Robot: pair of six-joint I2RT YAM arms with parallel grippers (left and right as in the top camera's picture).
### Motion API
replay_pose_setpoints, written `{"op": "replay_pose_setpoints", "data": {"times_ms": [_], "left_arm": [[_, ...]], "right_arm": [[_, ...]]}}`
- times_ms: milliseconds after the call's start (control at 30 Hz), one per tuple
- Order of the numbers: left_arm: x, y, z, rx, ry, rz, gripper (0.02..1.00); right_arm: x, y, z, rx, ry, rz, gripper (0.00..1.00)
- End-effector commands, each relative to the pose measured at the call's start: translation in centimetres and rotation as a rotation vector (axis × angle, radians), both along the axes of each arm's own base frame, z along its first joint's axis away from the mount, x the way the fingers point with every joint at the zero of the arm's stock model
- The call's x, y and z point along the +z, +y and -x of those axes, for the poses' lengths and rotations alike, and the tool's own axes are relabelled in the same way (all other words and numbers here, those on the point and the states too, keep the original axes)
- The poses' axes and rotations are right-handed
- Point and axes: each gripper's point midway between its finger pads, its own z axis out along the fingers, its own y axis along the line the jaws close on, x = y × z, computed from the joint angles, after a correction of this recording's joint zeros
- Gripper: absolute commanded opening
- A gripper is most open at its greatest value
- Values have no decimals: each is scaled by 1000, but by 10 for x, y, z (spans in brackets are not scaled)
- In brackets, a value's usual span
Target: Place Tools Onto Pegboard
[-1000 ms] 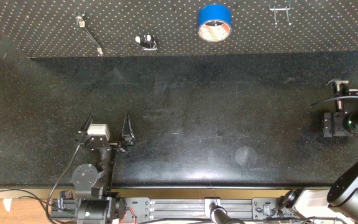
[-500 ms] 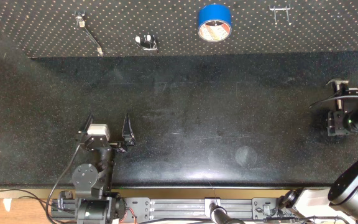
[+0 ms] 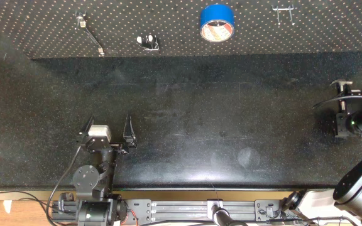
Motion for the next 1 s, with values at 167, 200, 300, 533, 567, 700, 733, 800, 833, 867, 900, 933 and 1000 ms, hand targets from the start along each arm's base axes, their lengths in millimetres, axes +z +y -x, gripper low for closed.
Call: {"op": "replay_pose_setpoints", "data": {"times_ms": [167, 200, 300, 533, 567, 700, 733, 800, 833, 867, 900, 933, 1000], "left_arm": [[-1, 2, 0, 9, 2, 1, 996], [-1, 2, 0, 9, 2, 1, 996], [-1, 2, 0, 9, 2, 1, 996], [-1, 2, 0, 9, 2, 1, 996], [-1, 2, 0, 9, 2, 1, 996], [-1, 2, 0, 9, 2, 1, 996], [-1, 2, 0, 9, 2, 2, 996], [-1, 2, 0, 9, 2, 1, 996], [-1, 2, 0, 9, 2, 1, 996], [-1, 2, 0, 9, 2, 1, 996], [-1, 2, 0, 9, 2, 1, 993], [-1, 2, 0, 9, 2, 1, 996], [-1, 2, 0, 9, 2, 1, 996]], "right_arm": [[0, 0, -3, 2, -9, -13, 80], [0, 0, -3, 2, -9, -13, 80], [0, 0, -3, 2, -10, -13, 80], [98, 23, -53, -305, -422, -96, 75], [112, 34, -59, -312, -464, -106, 75], [173, 107, -90, -155, -665, -150, 75], [188, 125, -96, -114, -717, -168, 75], [209, 157, -99, -42, -786, -197, 75], [211, 166, -100, -16, -789, -206, 77], [211, 173, -101, 3, -787, -213, 75], [207, 182, -102, 27, -775, -218, 75], [203, 189, -103, 44, -761, -220, 77], [199, 197, -105, 65, -750, -224, 75]]}}
